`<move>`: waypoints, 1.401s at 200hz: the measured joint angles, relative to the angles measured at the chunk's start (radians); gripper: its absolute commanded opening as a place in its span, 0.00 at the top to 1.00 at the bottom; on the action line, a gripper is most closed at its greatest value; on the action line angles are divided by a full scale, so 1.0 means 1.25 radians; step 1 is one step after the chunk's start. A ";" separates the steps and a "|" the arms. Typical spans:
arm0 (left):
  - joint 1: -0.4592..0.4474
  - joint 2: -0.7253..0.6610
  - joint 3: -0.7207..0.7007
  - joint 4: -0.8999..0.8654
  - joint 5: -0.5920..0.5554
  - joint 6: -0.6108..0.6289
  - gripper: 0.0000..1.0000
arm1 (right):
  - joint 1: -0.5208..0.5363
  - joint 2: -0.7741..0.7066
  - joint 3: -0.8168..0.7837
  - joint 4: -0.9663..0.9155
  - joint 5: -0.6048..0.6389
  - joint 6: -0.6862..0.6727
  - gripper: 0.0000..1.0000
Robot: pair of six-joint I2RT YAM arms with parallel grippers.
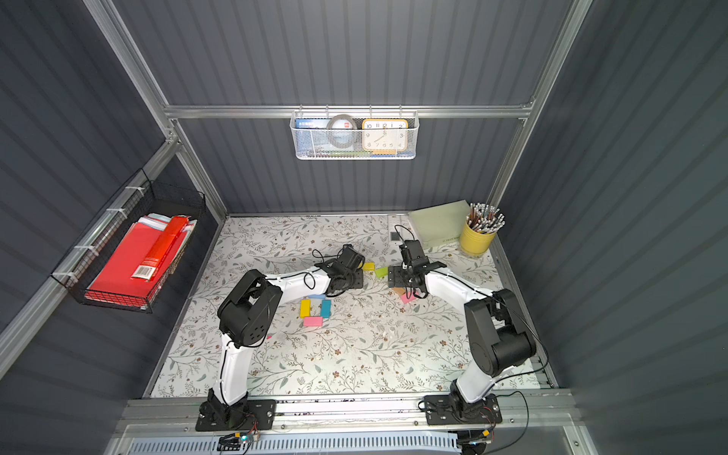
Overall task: Assemble the number 8 with building blocks
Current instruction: Assemble the building block at the center of the board, then pick up the building block from the center of the board.
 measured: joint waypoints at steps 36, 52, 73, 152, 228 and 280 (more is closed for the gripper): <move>0.000 -0.002 -0.005 0.013 -0.001 -0.010 0.39 | -0.004 -0.005 -0.007 0.003 -0.019 0.001 0.08; 0.000 -0.009 -0.013 0.015 0.006 -0.015 0.36 | -0.007 -0.017 -0.008 0.002 -0.029 0.001 0.08; 0.000 -0.027 -0.022 0.011 0.015 -0.024 0.29 | -0.013 -0.035 -0.008 0.002 -0.041 0.005 0.08; 0.097 -0.217 -0.022 0.012 0.049 -0.001 0.16 | -0.016 0.003 0.114 -0.043 -0.085 -0.033 0.09; 0.230 -0.285 -0.043 -0.009 0.074 0.113 0.11 | -0.016 0.148 0.280 -0.104 -0.204 -0.437 0.20; 0.265 -0.285 -0.069 -0.022 0.095 0.191 0.11 | -0.016 0.229 0.316 -0.140 -0.206 -0.706 0.15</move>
